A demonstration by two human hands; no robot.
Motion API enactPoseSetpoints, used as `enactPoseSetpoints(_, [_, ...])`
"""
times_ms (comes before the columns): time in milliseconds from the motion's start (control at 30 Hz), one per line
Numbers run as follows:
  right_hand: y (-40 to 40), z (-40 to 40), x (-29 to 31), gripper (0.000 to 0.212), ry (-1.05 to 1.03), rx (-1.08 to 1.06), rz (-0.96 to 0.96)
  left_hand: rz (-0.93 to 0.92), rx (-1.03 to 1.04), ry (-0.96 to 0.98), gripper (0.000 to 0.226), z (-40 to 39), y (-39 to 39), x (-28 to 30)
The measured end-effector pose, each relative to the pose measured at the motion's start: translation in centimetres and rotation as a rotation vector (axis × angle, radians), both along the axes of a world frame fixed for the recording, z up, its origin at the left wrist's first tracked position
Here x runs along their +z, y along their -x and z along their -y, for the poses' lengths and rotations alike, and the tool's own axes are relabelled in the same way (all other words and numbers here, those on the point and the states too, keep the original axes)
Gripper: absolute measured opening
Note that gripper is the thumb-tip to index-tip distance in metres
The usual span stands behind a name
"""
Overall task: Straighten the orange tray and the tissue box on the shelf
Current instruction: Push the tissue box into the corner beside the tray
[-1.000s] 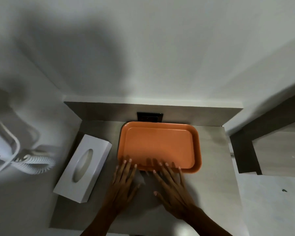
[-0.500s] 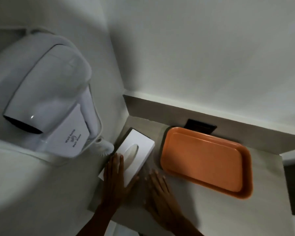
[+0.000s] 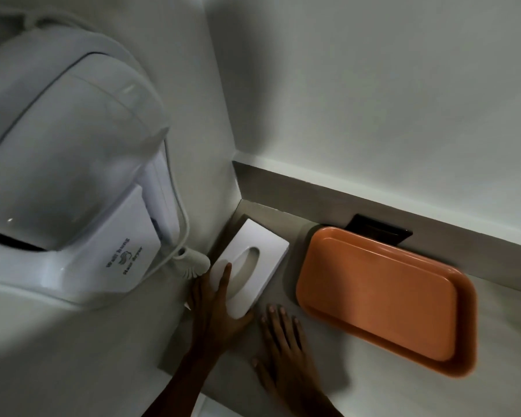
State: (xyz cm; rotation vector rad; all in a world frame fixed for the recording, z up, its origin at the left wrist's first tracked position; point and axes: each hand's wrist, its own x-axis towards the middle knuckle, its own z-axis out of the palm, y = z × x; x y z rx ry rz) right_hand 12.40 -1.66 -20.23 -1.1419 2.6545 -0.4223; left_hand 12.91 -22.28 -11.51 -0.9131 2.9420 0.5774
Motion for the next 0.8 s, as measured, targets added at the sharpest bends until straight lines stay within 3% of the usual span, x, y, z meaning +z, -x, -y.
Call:
enactPoseSetpoints(467, [-0.1,-0.2,-1.3,0.088,0.071,0.005,0.004,-0.065,0.226,-0.079,0.086,-1.7,7.6,1.1])
enactPoseSetpoints(800, [-0.4,-0.2,-2.3,0.083,0.125,-0.009,-0.037,-0.074,0.189,-0.035,0.086,-0.3,8.7,-0.1])
